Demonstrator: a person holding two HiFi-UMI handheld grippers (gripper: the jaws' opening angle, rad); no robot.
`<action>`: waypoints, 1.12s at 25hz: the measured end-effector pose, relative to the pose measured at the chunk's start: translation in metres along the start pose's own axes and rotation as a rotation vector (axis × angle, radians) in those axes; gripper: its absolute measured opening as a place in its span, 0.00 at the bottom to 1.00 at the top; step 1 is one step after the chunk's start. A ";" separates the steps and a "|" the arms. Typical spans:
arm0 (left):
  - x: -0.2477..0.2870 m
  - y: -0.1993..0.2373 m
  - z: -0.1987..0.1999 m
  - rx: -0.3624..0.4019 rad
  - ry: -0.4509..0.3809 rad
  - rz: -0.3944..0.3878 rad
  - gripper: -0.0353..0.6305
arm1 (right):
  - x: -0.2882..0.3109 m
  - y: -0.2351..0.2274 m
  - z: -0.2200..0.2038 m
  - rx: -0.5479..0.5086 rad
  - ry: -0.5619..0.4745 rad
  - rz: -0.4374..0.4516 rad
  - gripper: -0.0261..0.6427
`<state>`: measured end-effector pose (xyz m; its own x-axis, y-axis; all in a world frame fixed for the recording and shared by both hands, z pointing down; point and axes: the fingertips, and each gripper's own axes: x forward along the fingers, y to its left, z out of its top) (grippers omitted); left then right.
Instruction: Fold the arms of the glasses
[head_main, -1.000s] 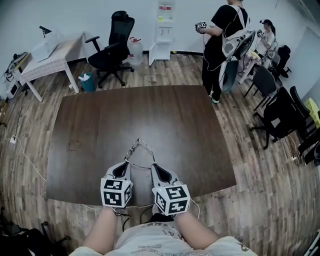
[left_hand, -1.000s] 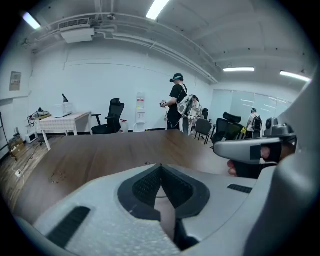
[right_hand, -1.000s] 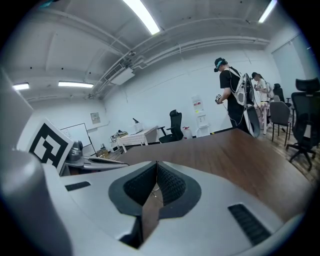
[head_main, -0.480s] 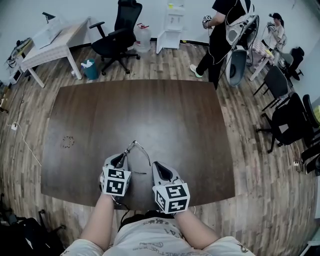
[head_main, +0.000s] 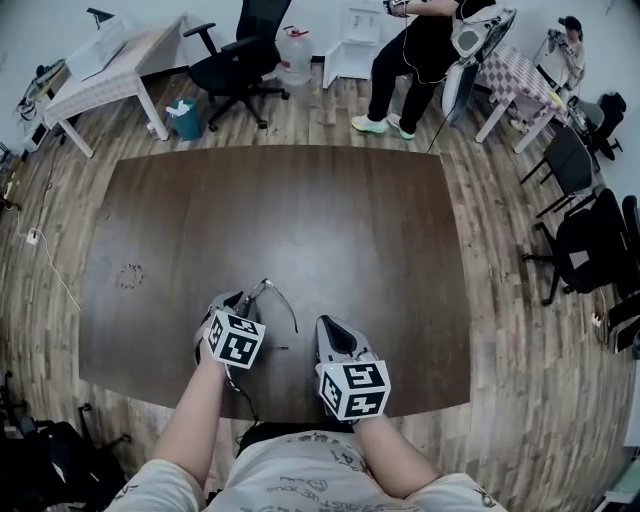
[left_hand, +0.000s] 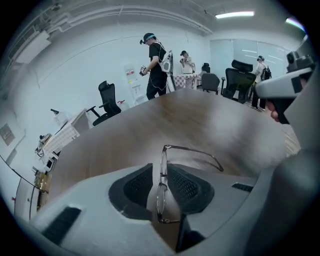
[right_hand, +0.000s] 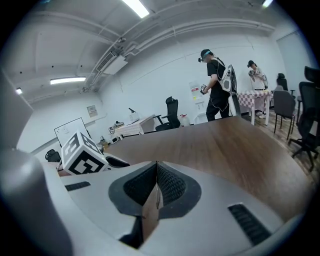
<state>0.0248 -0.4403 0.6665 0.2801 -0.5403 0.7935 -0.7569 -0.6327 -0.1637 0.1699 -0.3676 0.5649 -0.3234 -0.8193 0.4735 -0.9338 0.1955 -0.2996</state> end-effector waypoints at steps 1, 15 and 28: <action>0.006 0.001 -0.002 0.014 0.024 0.001 0.19 | 0.002 -0.002 -0.001 0.001 0.006 0.001 0.06; 0.038 0.000 -0.033 0.013 0.230 -0.073 0.17 | 0.009 -0.035 0.003 0.054 0.027 -0.052 0.06; 0.009 -0.003 -0.007 -0.133 0.063 -0.099 0.11 | 0.003 -0.020 0.000 0.013 0.033 -0.029 0.06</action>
<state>0.0254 -0.4399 0.6780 0.3227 -0.4401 0.8380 -0.8002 -0.5997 -0.0068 0.1879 -0.3743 0.5726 -0.3010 -0.8060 0.5097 -0.9410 0.1643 -0.2959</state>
